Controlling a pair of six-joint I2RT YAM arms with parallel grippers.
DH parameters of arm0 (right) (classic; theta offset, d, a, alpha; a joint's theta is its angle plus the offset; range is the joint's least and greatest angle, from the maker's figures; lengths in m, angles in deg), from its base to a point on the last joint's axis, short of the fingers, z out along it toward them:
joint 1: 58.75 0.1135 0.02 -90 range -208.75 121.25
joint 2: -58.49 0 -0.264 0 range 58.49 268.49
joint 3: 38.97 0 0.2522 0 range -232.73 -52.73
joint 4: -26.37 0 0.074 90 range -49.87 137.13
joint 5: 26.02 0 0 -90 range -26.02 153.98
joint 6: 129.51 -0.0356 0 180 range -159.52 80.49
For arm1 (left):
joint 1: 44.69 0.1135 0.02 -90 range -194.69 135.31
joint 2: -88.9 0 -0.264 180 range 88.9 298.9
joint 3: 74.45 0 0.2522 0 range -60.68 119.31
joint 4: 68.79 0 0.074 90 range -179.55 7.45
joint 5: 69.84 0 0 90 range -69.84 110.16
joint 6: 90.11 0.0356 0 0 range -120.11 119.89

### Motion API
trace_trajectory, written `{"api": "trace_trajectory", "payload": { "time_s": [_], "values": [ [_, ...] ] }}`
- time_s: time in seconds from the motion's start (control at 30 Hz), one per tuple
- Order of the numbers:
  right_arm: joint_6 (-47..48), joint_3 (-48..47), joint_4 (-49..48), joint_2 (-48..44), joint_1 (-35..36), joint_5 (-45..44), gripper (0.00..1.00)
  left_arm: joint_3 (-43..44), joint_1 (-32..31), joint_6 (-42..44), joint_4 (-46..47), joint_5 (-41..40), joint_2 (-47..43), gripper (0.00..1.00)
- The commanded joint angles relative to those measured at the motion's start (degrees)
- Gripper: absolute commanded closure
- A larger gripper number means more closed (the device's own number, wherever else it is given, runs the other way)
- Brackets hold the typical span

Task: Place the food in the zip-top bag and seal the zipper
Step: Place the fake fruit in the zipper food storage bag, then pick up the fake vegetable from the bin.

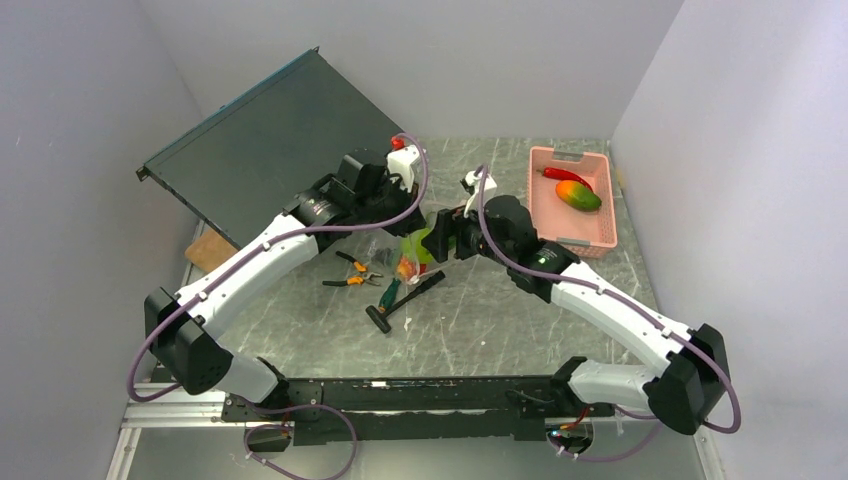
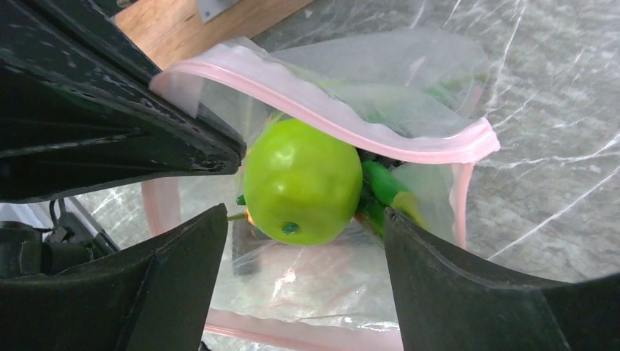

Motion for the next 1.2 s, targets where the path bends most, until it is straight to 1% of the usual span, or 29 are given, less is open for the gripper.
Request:
{"api": "trace_trajectory", "payload": {
  "time_s": [0.0,0.13,0.23,0.47,0.57,0.63,0.7,0.77,0.87,1.03,1.17],
  "values": [
    [1.9,-3.4,1.2,-3.4,0.2,-2.7,0.20,1.5,-0.4,0.7,1.9,-0.2,-1.6,1.00],
    [2.5,-2.8,2.2,-6.5,0.2,-6.0,0.20,1.5,-0.4,0.9,1.7,-0.5,-1.3,1.00],
    [3.4,-4.2,4.7,-8.6,0.3,-9.7,0.21,1.4,-0.3,1.0,1.6,-1.1,-0.9,1.00],
    [6.0,-4.3,9.1,-13.1,0.0,-26.5,0.22,1.5,-0.4,1.0,1.4,-1.2,0.3,1.00],
    [5.0,-3.2,10.4,-14.1,-1.1,-33.7,0.20,1.5,-0.4,1.1,1.4,-1.4,0.4,1.00],
    [3.7,-2.6,10.9,-14.1,-3.2,-36.5,0.19,1.6,-0.3,1.1,1.4,-1.5,0.5,1.00],
    [1.8,-2.0,11.0,-13.9,-6.9,-36.1,0.19,1.6,-0.4,1.1,1.3,-1.3,0.5,1.00],
    [-1.8,-1.4,10.1,-13.2,-13.9,-32.1,0.18,1.7,-0.4,1.0,1.3,-1.1,0.6,1.00],
    [-7.3,-0.4,6.8,-10.7,-21.4,-26.8,0.17,1.8,-0.4,1.1,1.2,-1.0,0.6,1.00],
    [-13.6,-3.0,3.1,-2.3,-28.0,-25.1,0.17,1.7,-0.4,1.0,1.4,-0.8,0.3,1.00],
    [-19.7,-6.9,1.2,6.7,-34.6,-18.5,0.17,1.9,-0.4,1.0,1.2,-0.8,0.9,1.00]
  ]
}}
